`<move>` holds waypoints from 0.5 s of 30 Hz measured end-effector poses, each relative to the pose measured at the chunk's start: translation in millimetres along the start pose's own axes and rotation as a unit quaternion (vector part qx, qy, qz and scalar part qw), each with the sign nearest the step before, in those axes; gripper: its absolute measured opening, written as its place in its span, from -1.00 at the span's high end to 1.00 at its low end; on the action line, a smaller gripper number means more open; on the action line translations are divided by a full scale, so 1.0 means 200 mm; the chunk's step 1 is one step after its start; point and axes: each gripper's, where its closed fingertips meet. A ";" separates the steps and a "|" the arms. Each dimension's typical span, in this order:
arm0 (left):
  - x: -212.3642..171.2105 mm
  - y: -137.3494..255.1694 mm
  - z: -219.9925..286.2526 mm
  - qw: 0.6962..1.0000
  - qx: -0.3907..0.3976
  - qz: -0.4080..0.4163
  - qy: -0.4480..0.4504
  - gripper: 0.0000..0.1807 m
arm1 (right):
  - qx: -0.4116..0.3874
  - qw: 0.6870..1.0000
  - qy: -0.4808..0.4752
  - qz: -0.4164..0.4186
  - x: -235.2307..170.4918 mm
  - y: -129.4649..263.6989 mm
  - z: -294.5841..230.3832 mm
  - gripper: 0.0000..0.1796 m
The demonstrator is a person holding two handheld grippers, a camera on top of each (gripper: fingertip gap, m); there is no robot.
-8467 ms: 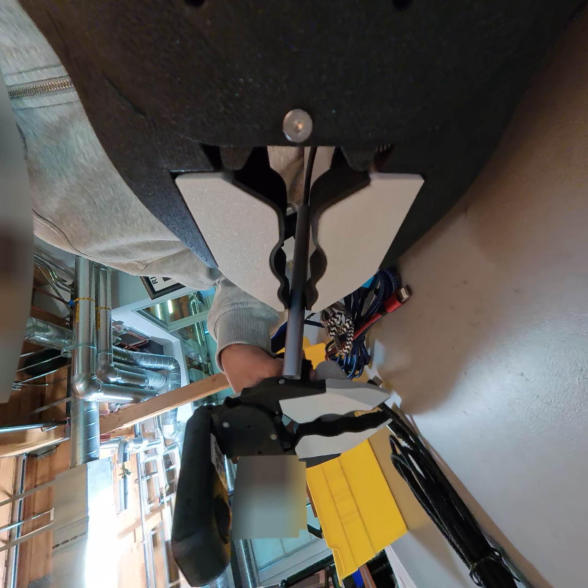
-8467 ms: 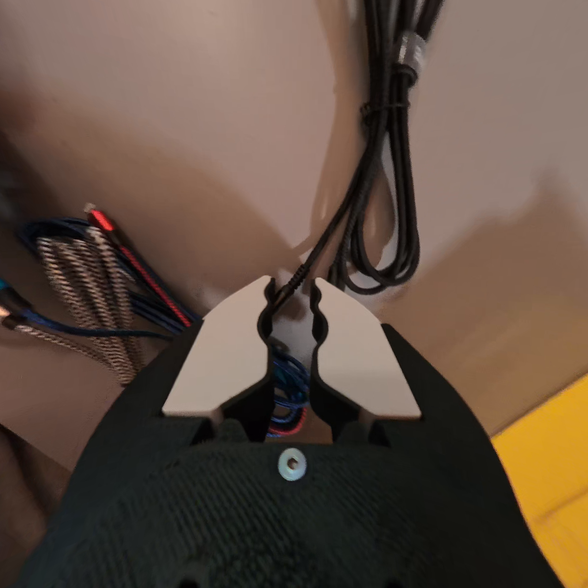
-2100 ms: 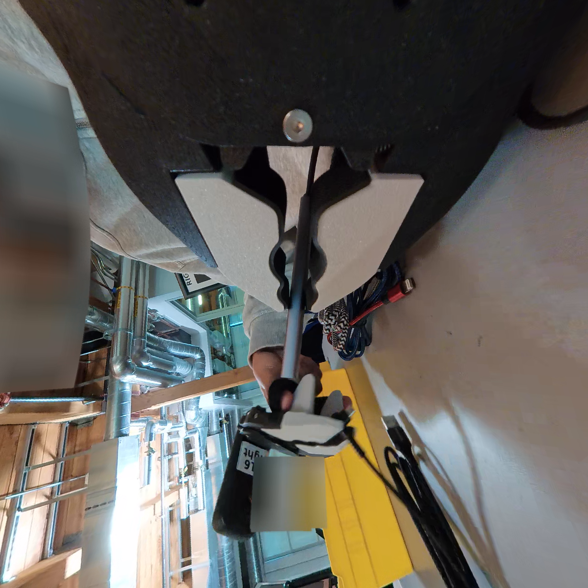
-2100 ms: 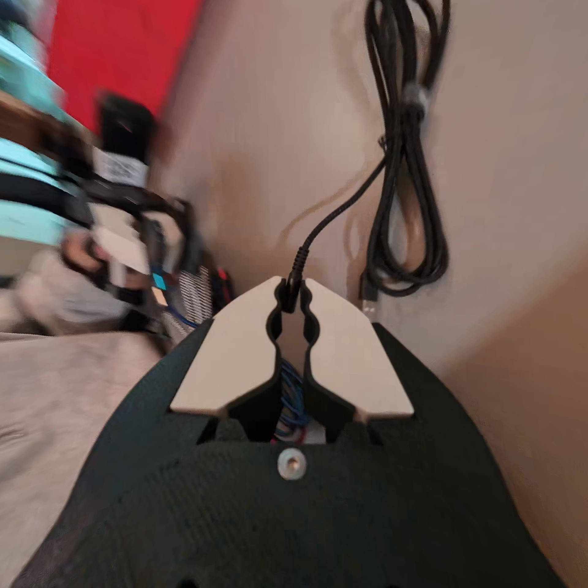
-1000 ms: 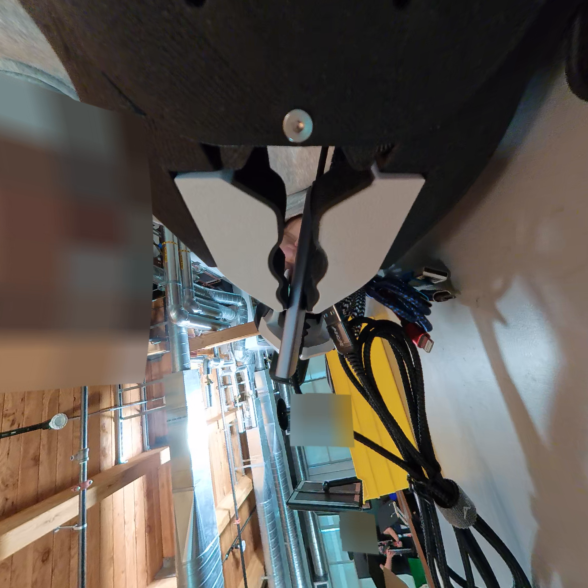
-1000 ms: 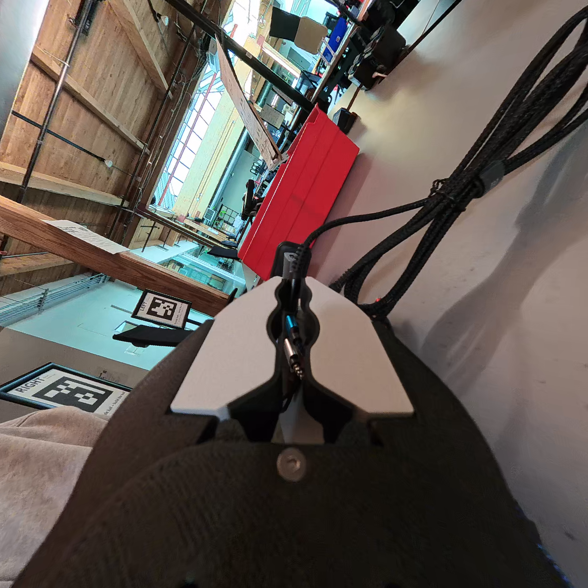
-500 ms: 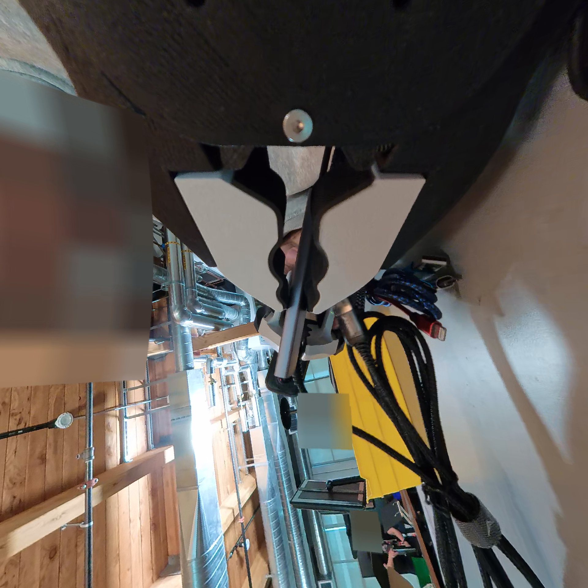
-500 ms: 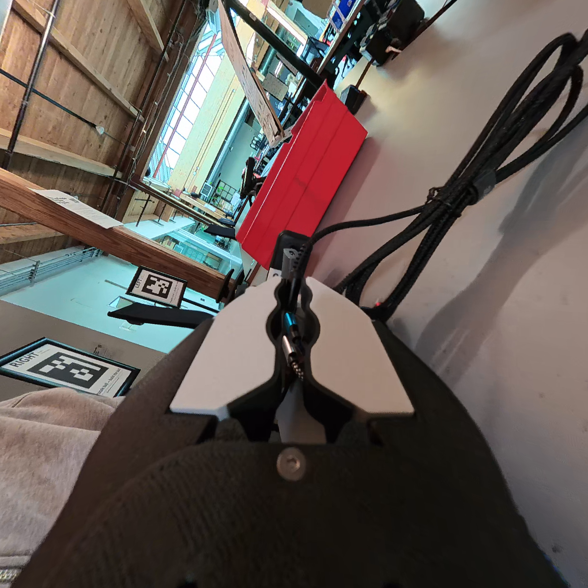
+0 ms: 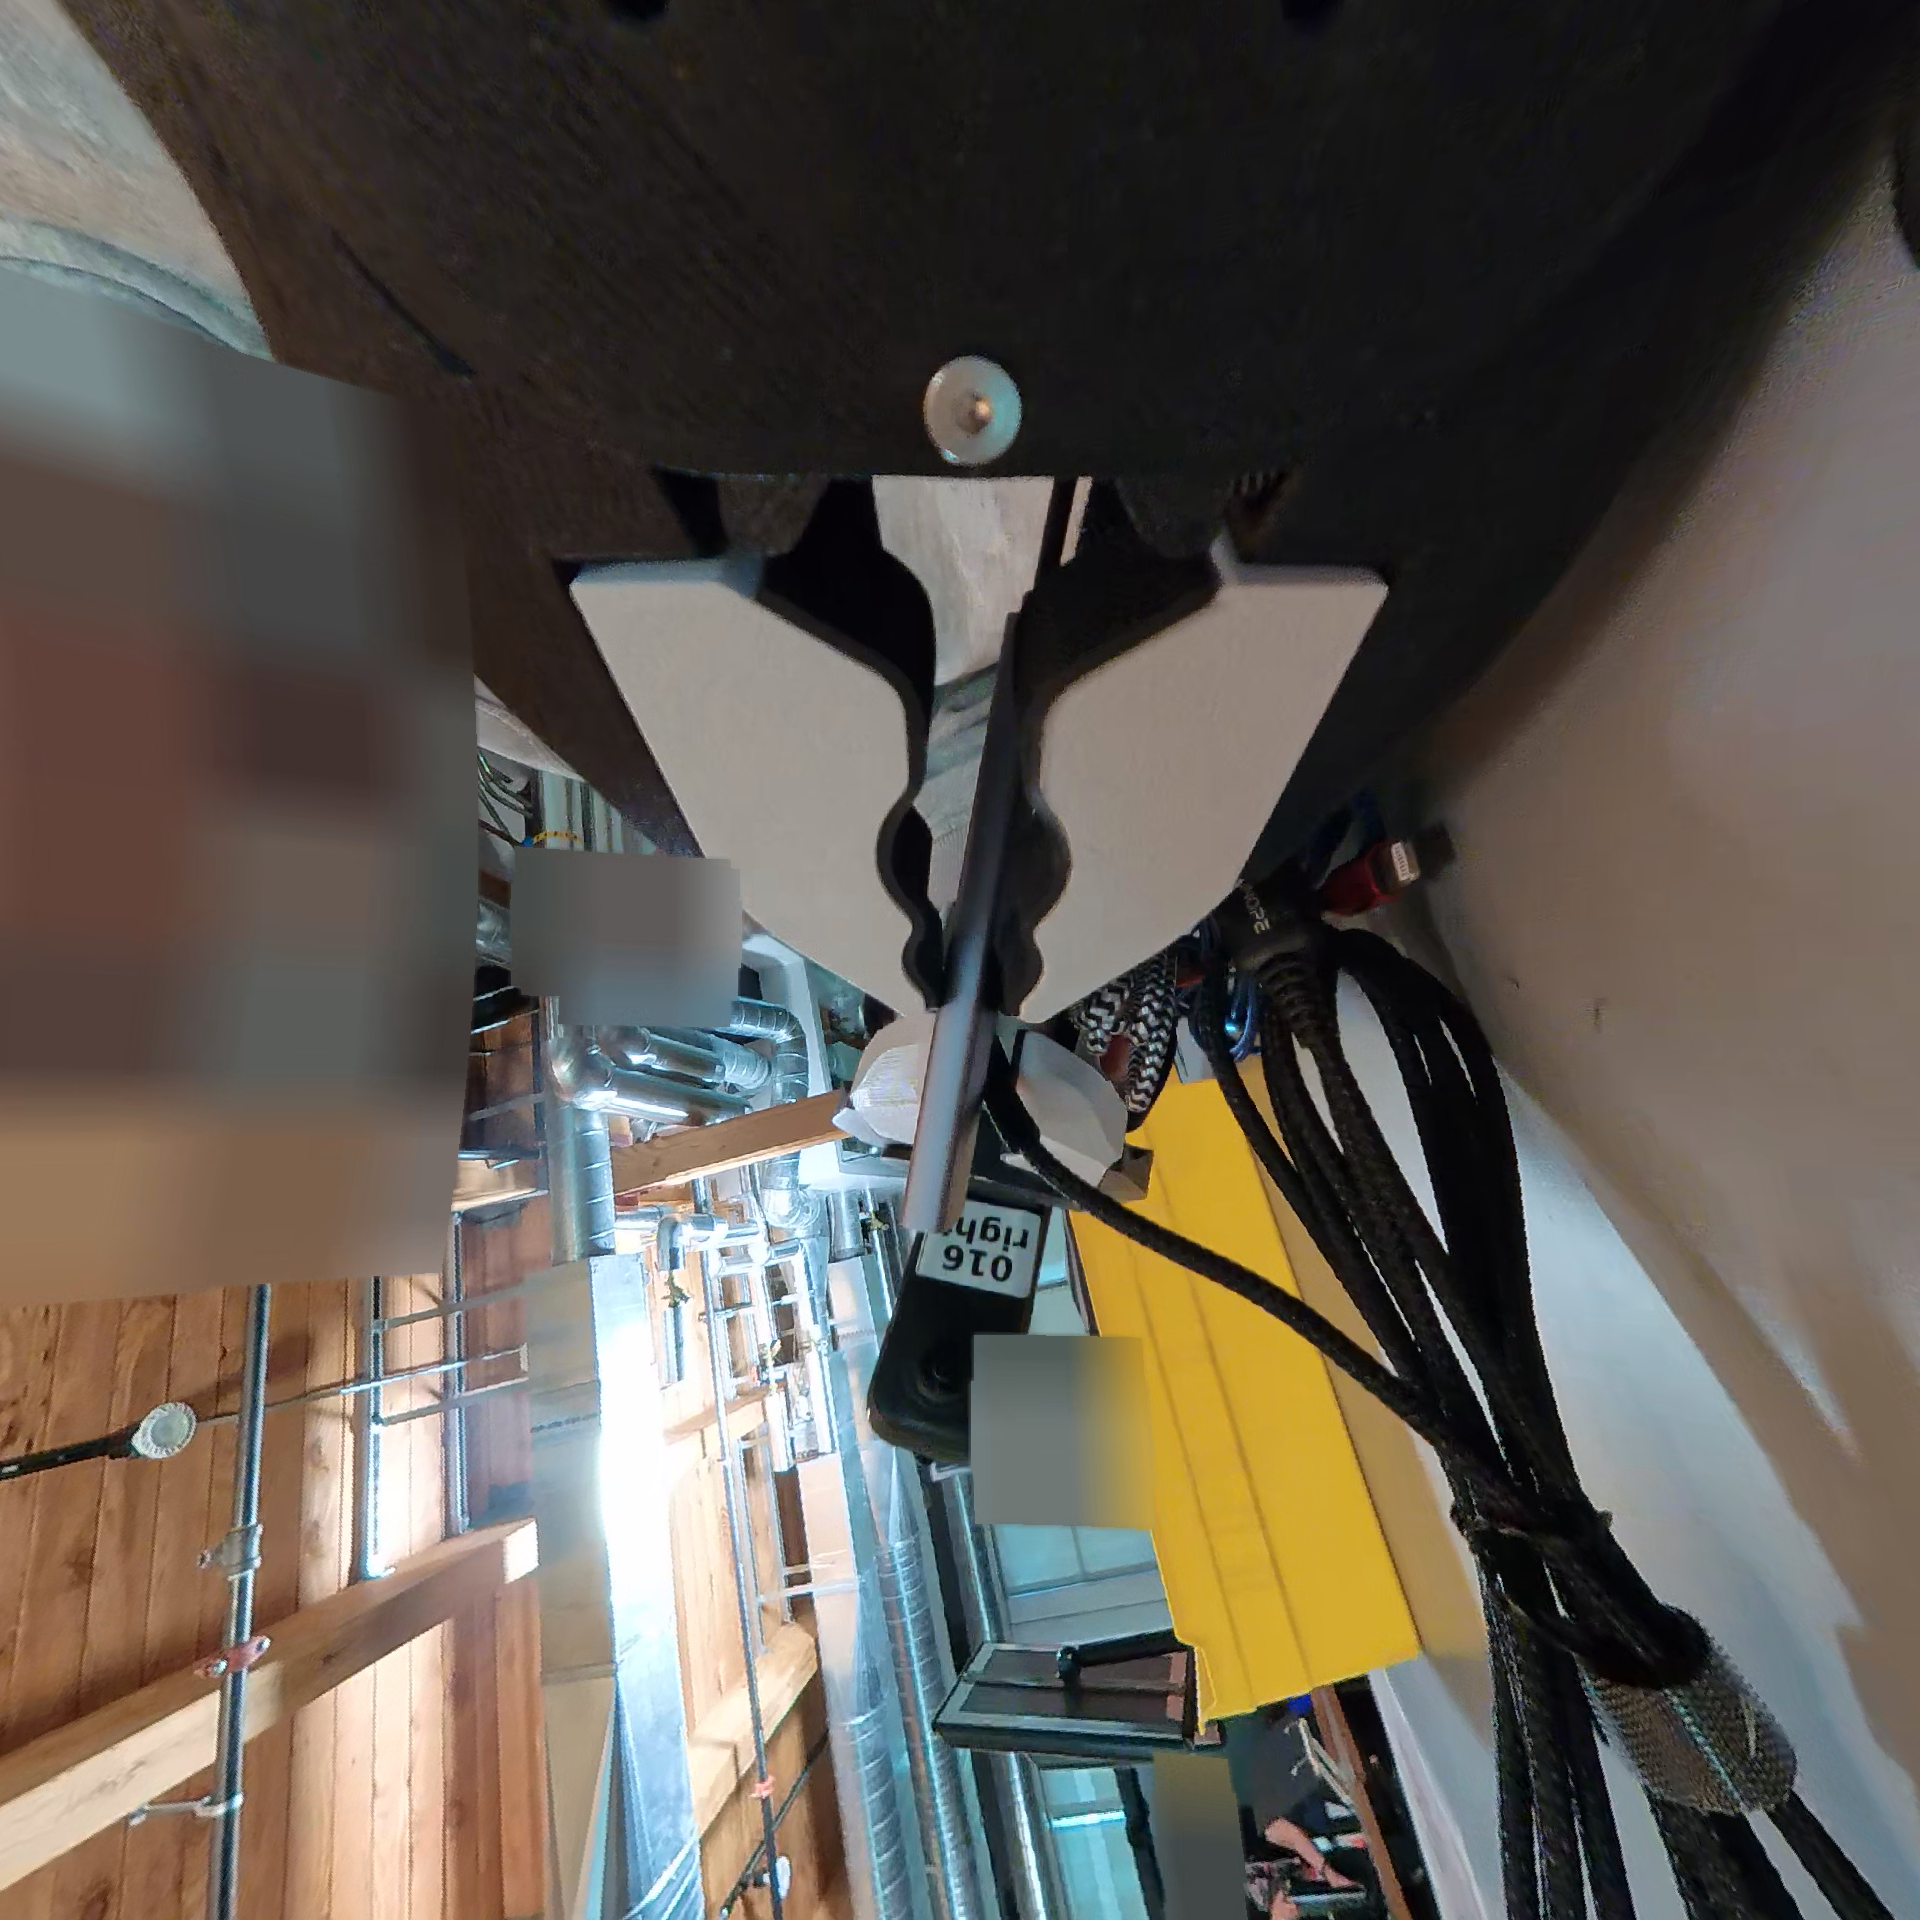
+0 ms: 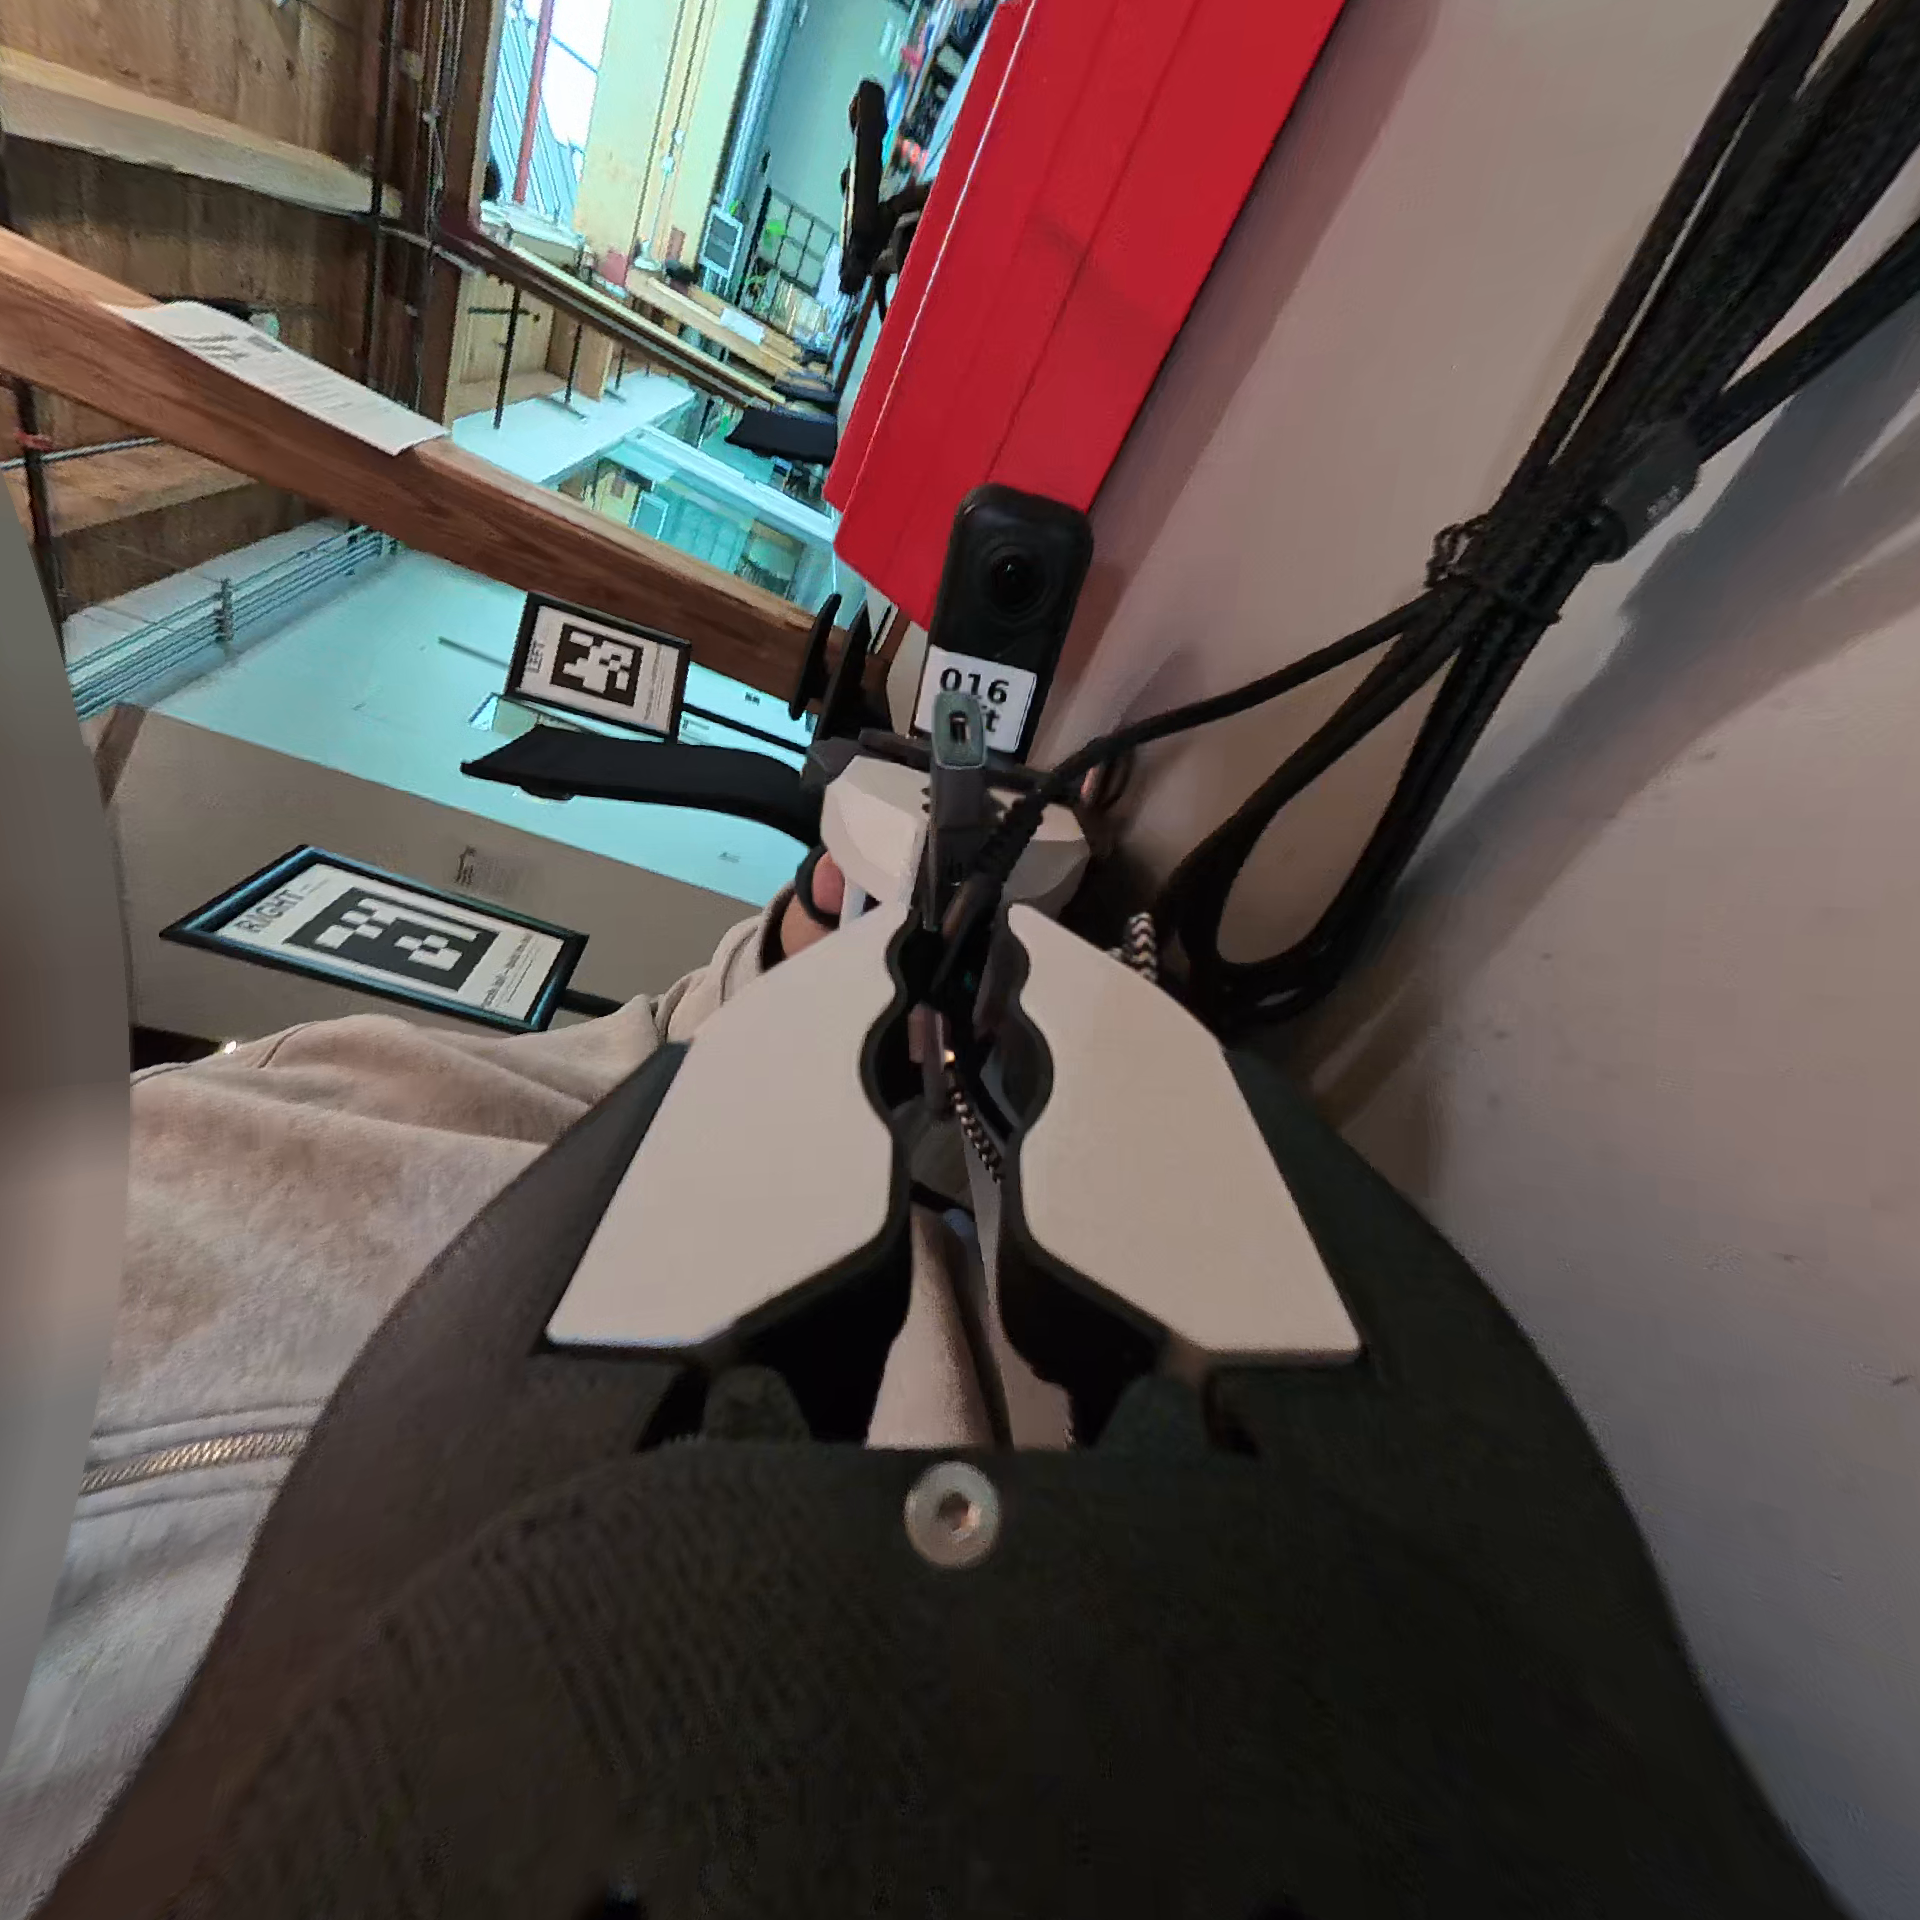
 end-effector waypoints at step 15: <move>-0.02 0.00 0.00 1.000 0.001 -0.011 0.004 0.88 | 0.043 0.996 0.001 -0.072 -0.08 0.04 -0.02 0.84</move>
Point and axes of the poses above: each gripper's, where its closed fingertips meet, y back along the fingers, x out of its top, z = x × y across the jaws, and after that the axes turned 2 degrees about -x, right-handed
